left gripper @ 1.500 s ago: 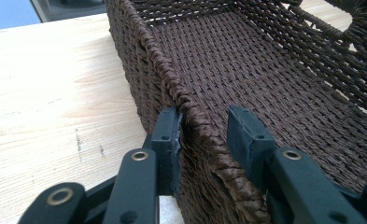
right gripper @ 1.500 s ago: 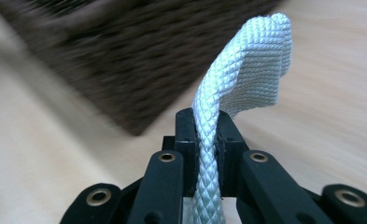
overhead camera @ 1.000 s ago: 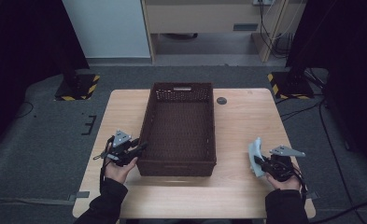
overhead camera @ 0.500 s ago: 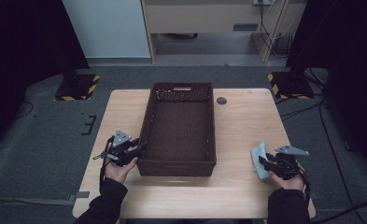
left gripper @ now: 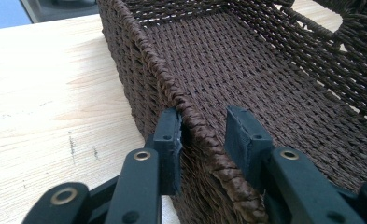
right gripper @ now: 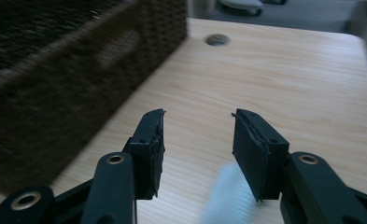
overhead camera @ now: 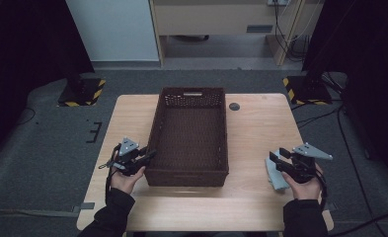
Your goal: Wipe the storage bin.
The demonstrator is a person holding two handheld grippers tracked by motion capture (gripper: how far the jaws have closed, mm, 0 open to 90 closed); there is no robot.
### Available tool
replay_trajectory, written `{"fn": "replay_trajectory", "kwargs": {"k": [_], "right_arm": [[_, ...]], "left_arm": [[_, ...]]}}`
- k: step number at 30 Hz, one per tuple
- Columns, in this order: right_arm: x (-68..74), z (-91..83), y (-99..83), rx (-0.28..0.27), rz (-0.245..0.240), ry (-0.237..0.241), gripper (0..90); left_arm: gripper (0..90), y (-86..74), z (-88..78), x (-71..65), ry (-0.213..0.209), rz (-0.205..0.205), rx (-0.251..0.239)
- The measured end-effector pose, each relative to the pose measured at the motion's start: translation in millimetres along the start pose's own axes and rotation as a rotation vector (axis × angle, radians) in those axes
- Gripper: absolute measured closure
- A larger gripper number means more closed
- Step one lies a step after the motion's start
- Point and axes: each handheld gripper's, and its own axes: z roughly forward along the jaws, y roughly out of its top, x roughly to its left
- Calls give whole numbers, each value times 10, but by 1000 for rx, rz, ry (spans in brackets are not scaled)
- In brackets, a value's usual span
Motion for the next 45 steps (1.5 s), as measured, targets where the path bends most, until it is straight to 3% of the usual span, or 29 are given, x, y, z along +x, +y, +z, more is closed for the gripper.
{"fn": "replay_trajectory", "kwargs": {"k": [8,16,24,32,39,45], "right_arm": [[465,184,244,4,-72,128,528],[709,433,421,31,-95,171,529],[931,574,644,-5,-109,205,528],[1024,746,725,-14,-99,204,526],[1038,998,622,49,-93,187,524],[1026,1090,579,73,-86,167,527]], "left_arm": [[657,2,0,2,-2,-1,1],[663,5,1,2,-4,-4,3],[674,11,0,-4,2,-6,11],[688,13,-3,15,-4,-16,14],[696,22,-8,50,-11,-4,21],[696,22,-12,99,-29,2,20]]}}
